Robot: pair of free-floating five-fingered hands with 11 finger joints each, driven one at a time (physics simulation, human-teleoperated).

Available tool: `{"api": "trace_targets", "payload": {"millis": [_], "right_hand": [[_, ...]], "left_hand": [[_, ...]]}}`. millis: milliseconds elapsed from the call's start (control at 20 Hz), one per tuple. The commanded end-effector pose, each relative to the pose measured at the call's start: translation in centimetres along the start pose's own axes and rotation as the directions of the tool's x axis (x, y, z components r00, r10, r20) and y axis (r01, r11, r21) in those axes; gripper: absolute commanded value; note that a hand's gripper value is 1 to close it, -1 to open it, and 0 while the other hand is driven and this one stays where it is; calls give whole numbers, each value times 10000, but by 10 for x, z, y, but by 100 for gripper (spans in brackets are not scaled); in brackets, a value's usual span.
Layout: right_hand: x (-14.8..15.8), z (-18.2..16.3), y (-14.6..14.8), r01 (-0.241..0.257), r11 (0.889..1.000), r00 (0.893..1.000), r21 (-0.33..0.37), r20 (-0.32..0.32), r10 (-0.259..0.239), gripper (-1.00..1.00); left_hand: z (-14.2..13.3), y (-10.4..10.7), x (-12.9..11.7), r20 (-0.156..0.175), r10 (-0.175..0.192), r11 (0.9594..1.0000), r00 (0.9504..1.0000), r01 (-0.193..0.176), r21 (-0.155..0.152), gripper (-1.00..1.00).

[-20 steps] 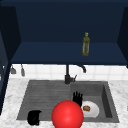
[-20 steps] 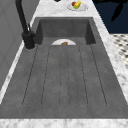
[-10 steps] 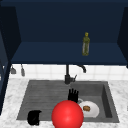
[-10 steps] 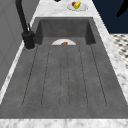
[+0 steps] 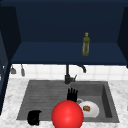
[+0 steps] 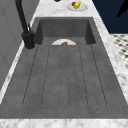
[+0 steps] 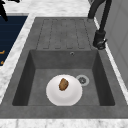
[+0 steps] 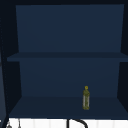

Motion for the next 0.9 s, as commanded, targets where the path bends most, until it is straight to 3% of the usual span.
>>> {"api": "trace_targets", "payload": {"millis": [0, 100, 500, 600, 850], "right_hand": [[-17, 0, -7, 58, 10000, 10000, 19, -11, -58, -100], [-31, 0, -19, 246, 9997, 9996, 87, 159, -247, -100], [-75, -3, -70, 210, 9992, 9989, 344, 404, -224, -100], [-76, 4, -88, 89, 10000, 9978, -18, 663, -88, -100], [-81, 24, -127, 133, 9987, 9993, -492, 362, -115, -100]], "left_hand": [[0, 0, 0, 0, 0, 10000, 10000, 0, 0, 0], [0, 0, 0, 0, 0, 10000, 10000, 0, 0, 0], [0, 0, 0, 0, 0, 10000, 10000, 0, 0, 0], [0, 0, 0, 0, 0, 10000, 10000, 0, 0, 0], [0, 0, 0, 0, 0, 10000, 10000, 0, 0, 0]]}}
